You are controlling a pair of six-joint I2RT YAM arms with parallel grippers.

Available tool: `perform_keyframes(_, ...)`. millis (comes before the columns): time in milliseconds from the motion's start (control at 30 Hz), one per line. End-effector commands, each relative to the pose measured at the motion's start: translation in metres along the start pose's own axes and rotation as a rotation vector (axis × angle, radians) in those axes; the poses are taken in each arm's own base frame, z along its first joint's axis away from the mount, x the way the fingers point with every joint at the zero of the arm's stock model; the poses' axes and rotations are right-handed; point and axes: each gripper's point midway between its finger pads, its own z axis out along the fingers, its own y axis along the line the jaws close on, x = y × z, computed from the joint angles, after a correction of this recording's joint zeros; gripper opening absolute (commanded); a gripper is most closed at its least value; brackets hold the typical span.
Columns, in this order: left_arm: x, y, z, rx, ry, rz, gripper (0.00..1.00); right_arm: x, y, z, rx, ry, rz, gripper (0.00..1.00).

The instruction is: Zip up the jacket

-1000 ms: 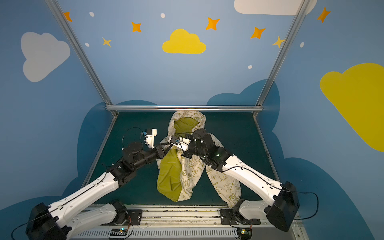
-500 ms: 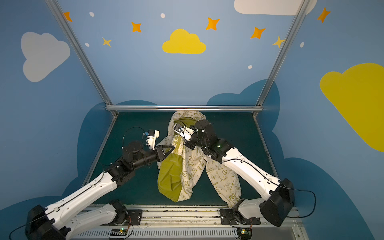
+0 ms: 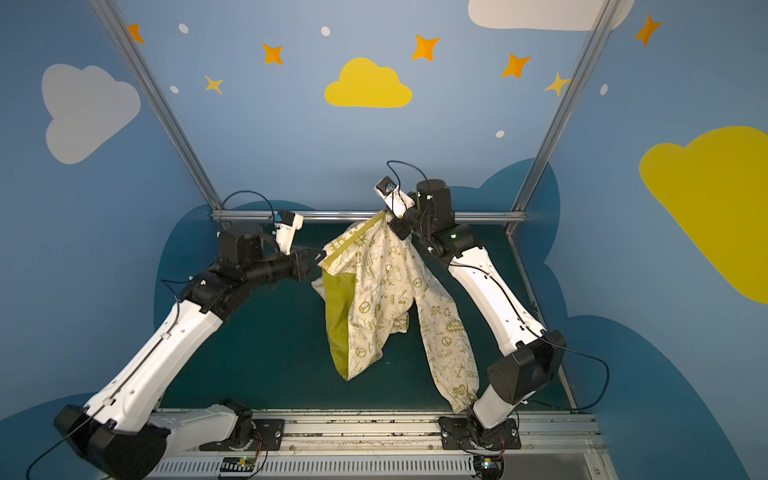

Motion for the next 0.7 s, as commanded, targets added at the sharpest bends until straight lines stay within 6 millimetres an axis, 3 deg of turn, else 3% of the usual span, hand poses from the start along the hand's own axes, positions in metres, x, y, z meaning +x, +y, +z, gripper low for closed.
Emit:
perform_keyframes(0, -0.020, 0.007, -0.031, -0.116, 0.020, 0.248, 0.03, -0.056, -0.077, -0.047, 0.262, -0.122, 0.007, 0.00)
perform_keyframes(67, -0.036, 0.015, -0.043, -0.206, -0.040, 0.322, 0.03, -0.061, -0.080, -0.062, 0.291, -0.125, 0.019, 0.00)
perform_keyframes(133, -0.033, 0.021, -0.052, -0.251, -0.063, 0.376, 0.03, -0.044, -0.072, -0.073, 0.289, -0.095, 0.054, 0.00)
perform_keyframes(167, -0.024, 0.025, -0.054, -0.261, -0.060, 0.388, 0.03, -0.026, -0.061, -0.075, 0.277, -0.072, 0.076, 0.00)
perform_keyframes(233, 0.005, 0.032, -0.051, -0.256, -0.018, 0.399, 0.03, 0.009, -0.039, -0.083, 0.256, -0.041, 0.135, 0.00)
perform_keyframes(400, 0.120, 0.060, -0.032, -0.248, 0.188, 0.321, 0.03, 0.142, 0.029, -0.089, 0.205, 0.184, 0.345, 0.00)
perform_keyframes(467, 0.155, 0.074, -0.030, -0.274, 0.262, 0.298, 0.03, 0.189, 0.048, -0.092, 0.220, 0.258, 0.417, 0.00)
perform_keyframes(600, 0.203, 0.095, -0.029, -0.320, 0.399, 0.282, 0.03, 0.258, 0.070, -0.100, 0.287, 0.366, 0.509, 0.00)
perform_keyframes(667, 0.208, 0.105, -0.032, -0.369, 0.420, 0.274, 0.03, 0.278, 0.072, -0.102, 0.325, 0.406, 0.512, 0.00)
